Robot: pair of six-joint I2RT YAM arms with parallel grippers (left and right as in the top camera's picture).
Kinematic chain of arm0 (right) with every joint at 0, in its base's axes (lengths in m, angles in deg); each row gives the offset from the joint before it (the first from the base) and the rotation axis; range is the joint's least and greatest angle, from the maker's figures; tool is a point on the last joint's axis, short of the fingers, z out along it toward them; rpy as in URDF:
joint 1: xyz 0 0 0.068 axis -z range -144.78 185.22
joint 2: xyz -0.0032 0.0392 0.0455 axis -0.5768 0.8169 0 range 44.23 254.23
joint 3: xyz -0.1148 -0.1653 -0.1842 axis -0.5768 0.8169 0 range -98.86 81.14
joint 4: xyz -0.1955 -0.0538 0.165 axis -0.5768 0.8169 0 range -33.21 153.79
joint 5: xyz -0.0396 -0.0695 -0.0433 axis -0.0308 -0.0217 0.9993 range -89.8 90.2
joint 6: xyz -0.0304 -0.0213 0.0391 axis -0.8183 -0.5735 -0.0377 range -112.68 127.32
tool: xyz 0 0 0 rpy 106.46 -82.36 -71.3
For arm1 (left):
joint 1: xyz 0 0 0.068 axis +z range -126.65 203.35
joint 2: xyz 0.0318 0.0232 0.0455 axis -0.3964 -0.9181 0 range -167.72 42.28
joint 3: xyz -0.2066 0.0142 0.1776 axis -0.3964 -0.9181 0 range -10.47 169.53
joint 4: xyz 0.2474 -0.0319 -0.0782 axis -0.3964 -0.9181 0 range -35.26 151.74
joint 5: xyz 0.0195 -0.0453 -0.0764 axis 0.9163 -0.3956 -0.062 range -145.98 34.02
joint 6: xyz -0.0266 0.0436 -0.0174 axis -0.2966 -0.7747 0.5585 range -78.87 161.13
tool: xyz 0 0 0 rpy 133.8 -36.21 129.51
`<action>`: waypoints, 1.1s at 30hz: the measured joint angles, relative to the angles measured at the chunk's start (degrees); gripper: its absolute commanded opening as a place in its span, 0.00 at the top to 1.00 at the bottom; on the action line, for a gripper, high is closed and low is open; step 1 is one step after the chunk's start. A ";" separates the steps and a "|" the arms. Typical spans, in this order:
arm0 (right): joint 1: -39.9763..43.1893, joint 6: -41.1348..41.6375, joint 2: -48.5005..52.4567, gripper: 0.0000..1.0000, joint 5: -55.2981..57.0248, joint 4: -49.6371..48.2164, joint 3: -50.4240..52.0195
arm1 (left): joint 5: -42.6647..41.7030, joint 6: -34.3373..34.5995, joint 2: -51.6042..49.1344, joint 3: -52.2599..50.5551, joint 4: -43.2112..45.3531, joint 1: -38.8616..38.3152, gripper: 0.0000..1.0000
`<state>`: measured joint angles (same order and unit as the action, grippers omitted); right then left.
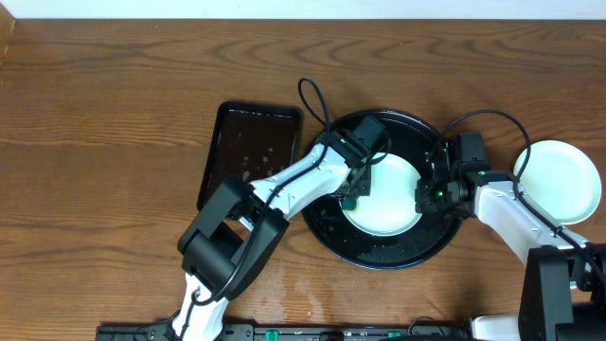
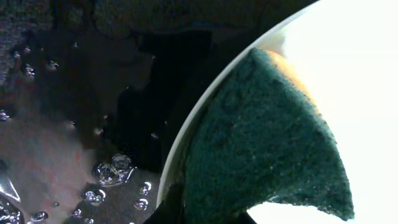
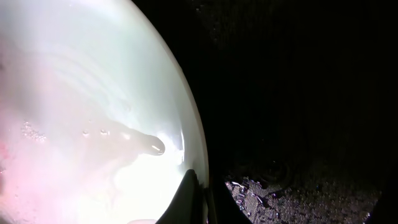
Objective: Clean dirty plates on tray and stack at the side
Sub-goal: 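Scrub the mint plate with the sponge while the right gripper holds its rim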
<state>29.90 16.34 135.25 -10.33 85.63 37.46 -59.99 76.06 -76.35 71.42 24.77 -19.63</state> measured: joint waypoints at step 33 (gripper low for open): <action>0.00 0.15 0.00 0.99 -0.02 0.00 0.00 | -12.20 2.62 -2.43 2.16 -0.83 1.25 0.92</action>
<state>29.90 16.49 135.25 -10.35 85.63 37.46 -72.18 78.69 -78.77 73.58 23.94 -18.39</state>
